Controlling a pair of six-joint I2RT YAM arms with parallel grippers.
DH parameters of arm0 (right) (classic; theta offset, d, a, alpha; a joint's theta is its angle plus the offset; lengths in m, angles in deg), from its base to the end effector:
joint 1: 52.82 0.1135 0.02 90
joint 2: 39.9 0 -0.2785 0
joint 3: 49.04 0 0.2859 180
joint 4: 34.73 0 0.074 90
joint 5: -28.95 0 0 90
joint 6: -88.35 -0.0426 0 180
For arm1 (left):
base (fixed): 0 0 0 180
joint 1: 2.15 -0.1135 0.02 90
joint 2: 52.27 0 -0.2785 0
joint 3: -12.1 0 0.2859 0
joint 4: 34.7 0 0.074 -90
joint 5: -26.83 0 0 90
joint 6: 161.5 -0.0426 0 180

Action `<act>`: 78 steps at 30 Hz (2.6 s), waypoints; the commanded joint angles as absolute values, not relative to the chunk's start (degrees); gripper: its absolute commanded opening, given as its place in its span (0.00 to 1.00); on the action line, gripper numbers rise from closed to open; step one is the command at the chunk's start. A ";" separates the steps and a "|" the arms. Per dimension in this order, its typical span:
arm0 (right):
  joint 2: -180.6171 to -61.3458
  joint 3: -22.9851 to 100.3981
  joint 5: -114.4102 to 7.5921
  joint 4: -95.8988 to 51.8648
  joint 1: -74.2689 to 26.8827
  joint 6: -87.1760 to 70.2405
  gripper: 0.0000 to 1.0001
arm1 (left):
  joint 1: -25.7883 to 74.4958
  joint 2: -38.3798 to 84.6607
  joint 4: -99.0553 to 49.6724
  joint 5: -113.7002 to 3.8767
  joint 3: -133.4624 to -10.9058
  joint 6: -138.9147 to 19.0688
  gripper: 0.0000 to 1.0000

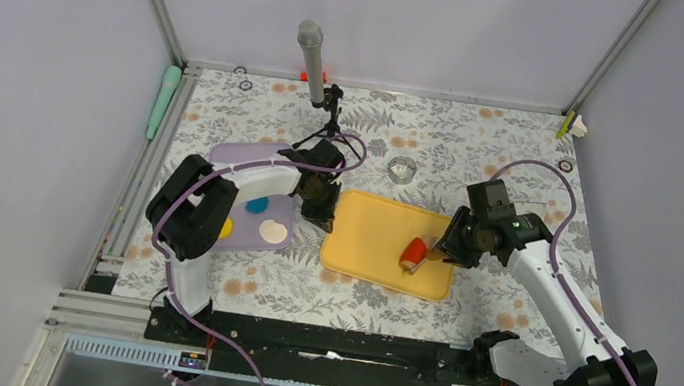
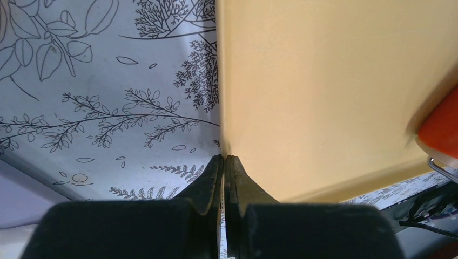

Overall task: Roll out the dumpling wrappers from the dough
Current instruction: Flatten out the dough on the work surface.

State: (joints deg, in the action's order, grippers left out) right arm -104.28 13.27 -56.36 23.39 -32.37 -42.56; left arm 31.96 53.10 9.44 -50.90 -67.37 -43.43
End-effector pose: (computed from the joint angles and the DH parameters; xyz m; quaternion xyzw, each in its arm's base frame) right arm 0.2266 0.0882 0.2532 0.1611 0.9521 0.1651 0.2009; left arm 0.3182 -0.2265 0.1485 0.0701 0.9769 -0.1791 0.0932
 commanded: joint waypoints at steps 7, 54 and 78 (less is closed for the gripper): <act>-104.45 10.58 -67.10 36.59 -33.39 -40.93 0.00 | 31.43 51.53 10.11 -53.15 -66.03 -44.92 0.00; -124.56 19.89 -62.89 23.60 -17.94 -43.75 0.00 | 31.43 51.03 9.67 -50.18 -65.99 -44.65 0.00; -117.63 22.75 -73.92 31.35 -17.82 -42.06 0.00 | 31.43 52.05 9.93 -50.12 -65.27 -45.05 0.00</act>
State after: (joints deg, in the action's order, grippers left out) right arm -116.78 23.19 -61.76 21.79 -17.99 -43.50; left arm 32.22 52.07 9.40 -52.10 -66.41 -44.43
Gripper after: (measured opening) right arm 0.390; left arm 0.013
